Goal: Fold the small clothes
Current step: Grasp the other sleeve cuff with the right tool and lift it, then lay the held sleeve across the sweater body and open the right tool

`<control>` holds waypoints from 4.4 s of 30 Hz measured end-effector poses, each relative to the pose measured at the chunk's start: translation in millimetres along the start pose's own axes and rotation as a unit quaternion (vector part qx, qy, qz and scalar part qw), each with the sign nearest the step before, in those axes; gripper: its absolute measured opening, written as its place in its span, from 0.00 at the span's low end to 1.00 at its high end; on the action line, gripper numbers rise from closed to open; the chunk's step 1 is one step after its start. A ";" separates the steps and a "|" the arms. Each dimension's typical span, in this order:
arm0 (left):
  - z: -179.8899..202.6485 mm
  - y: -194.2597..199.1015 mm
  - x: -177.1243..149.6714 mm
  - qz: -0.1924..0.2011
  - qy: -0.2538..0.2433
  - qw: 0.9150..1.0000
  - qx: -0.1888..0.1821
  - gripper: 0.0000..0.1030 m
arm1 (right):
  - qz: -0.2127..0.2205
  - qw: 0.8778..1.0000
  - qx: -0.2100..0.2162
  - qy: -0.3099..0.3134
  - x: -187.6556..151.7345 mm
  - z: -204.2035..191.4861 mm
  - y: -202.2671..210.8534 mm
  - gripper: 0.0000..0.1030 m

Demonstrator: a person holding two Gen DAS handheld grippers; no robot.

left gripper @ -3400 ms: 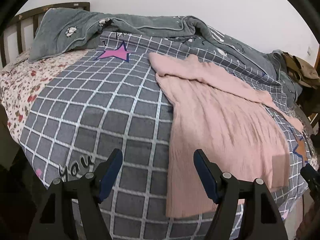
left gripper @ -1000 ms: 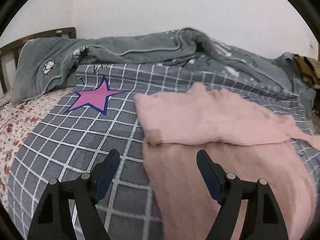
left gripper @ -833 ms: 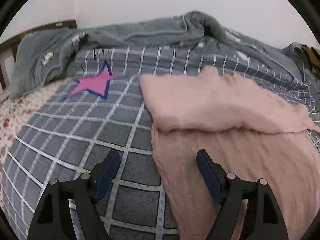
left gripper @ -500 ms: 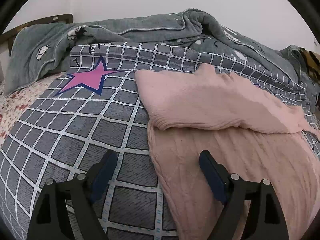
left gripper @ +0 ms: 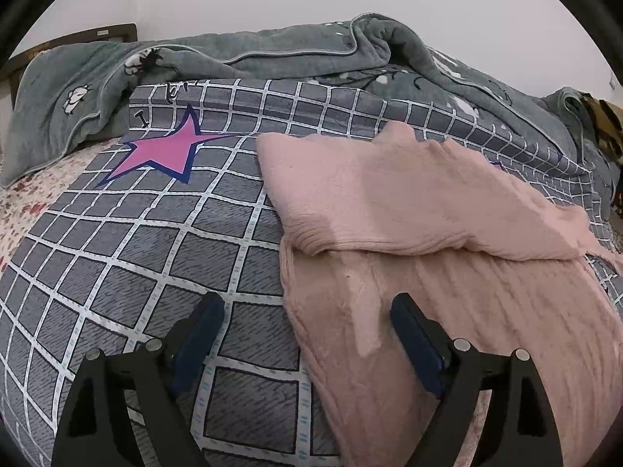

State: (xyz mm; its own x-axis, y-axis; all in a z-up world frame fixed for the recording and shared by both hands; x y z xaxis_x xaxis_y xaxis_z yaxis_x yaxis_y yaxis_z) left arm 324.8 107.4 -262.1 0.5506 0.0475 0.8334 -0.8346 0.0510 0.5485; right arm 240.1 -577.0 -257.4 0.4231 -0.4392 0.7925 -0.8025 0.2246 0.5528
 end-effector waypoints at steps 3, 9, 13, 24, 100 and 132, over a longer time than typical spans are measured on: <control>-0.2 0.0 0.2 0.000 0.000 1.000 0.000 0.85 | -0.002 1.000 0.007 -0.018 5.4 3.5 -5.0 0.43; -0.3 0.1 0.6 0.000 0.002 1.000 -0.001 0.85 | -0.004 0.999 0.009 -0.040 2.4 2.3 1.4 0.44; 0.4 0.6 0.9 0.001 0.003 1.000 -0.002 0.85 | -0.007 0.999 0.017 -0.031 -4.4 -8.8 8.7 0.50; 0.0 1.1 1.9 0.003 0.012 1.000 -0.009 0.85 | -0.008 0.993 0.028 -0.118 8.9 14.2 -13.2 0.24; 2.8 -19.0 93.4 0.032 0.117 0.990 -0.072 0.06 | -0.024 0.963 0.202 0.179 -69.5 -325.3 -0.4 0.49; -6.1 54.0 -8.6 -0.023 0.052 0.998 -0.023 0.60 | 0.014 0.957 0.147 0.249 -97.4 -307.4 87.1 0.46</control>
State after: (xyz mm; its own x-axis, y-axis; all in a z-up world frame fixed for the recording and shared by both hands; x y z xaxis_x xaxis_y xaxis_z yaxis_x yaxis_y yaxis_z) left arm 275.1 115.8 -240.1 0.5892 0.1479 0.7943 -0.8080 0.1021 0.5803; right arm 258.4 -247.3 -207.4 0.4885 0.0481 0.8712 -0.8696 -0.0561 0.4906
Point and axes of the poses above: each gripper's, at about its wrist camera, not at the fingertips, and y roughly against the way its jaws point, z to its right, x to its top, the point moved 9 cm from there along -y, roughly the way its jaws point, and after that the axes turned 10 degrees about z, right-handed, at the moved point
